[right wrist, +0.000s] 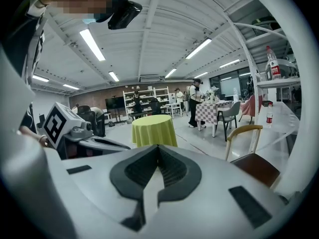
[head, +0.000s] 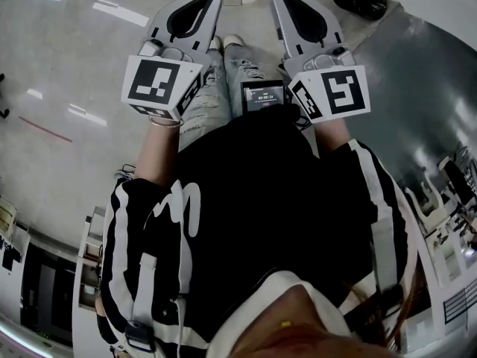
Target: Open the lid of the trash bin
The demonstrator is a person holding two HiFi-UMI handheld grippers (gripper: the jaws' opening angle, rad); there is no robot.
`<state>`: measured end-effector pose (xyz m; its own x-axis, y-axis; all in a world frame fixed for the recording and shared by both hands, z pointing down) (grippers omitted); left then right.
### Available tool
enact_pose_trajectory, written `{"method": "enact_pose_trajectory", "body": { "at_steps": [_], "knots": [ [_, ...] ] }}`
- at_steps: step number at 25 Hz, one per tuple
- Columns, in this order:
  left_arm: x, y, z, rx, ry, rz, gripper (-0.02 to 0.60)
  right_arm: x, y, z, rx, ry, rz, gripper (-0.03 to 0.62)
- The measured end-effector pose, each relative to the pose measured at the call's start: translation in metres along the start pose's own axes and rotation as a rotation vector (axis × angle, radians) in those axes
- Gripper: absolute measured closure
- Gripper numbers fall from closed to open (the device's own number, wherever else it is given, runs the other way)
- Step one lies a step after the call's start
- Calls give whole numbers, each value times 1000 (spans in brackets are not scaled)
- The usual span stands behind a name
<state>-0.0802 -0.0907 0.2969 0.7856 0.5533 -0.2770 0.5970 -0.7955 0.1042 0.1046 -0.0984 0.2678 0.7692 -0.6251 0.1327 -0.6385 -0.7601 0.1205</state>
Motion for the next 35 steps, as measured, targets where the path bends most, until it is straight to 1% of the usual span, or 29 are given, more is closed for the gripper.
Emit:
{"method": "enact_pose_trajectory", "body": {
  "at_steps": [18,28,32,35],
  "knots": [
    [-16,15,-50,-81,-46,47,574,15,14,-47,-39,19,7,585],
    [-29,24,-80,-120,-71,68,574,20,25,-74,-61,10,34,585],
    [-35,25,-94,-146,-95,75,574,21,31,-86,-75,8,44,585],
    [-38,29,-100,-151,-108,79,574,24,35,-91,-81,10,47,585]
  ]
}}
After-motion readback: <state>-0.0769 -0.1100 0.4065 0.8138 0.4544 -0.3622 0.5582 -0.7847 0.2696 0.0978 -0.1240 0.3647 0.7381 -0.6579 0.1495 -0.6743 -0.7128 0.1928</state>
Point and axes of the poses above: the fingertips, and each gripper's own axes: y forward along the fingers, x to its right, z out of its top, the point moved 9 cm from there along -y, backward along the fingers, and after that the axes turned 12 degrees about x, right-handed, at the moved point
